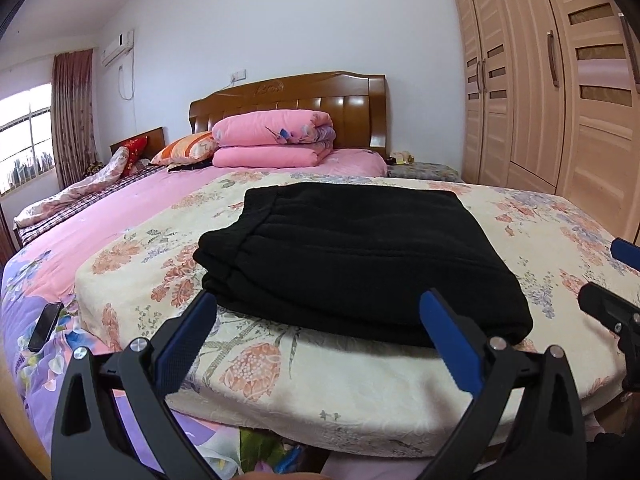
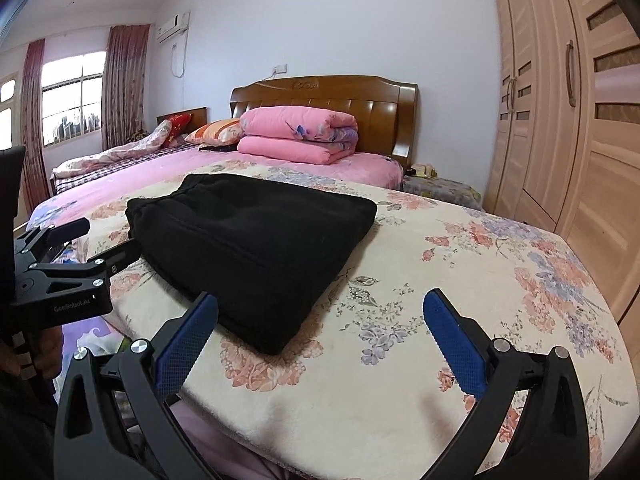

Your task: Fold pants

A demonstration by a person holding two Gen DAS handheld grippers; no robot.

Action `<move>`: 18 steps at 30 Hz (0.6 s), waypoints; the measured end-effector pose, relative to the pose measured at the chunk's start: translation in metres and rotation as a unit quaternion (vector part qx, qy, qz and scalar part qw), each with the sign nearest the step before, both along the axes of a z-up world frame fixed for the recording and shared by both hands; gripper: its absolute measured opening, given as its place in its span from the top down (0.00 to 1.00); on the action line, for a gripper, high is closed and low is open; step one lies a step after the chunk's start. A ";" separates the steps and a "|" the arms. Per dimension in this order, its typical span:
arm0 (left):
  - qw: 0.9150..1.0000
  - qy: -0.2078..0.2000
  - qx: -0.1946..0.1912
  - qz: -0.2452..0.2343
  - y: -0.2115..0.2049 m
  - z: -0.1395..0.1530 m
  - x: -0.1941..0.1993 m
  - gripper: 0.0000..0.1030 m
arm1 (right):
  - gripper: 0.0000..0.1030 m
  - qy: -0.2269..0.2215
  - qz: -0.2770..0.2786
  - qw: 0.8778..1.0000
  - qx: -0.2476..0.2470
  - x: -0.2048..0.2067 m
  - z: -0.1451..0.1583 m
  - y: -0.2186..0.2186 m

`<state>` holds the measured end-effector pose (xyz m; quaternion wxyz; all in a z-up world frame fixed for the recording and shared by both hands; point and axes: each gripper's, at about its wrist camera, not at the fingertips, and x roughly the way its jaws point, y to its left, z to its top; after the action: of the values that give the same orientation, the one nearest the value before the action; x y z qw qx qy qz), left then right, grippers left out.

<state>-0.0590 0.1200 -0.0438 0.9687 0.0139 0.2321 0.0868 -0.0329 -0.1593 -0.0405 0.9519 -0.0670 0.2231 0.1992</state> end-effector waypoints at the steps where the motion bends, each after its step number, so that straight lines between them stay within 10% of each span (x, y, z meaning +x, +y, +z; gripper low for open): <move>1: 1.000 0.001 0.000 0.001 0.000 0.000 0.000 0.01 | 0.04 0.000 0.001 1.000 -0.002 0.000 0.000 0.001; 18: 1.000 0.001 -0.002 0.000 0.001 0.000 0.000 0.01 | 0.04 0.002 0.005 1.000 -0.008 -0.003 -0.001 0.007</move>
<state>-0.0588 0.1212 -0.0437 0.9685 0.0124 0.2333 0.0868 -0.0357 -0.1523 -0.0420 0.9499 -0.0753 0.2259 0.2023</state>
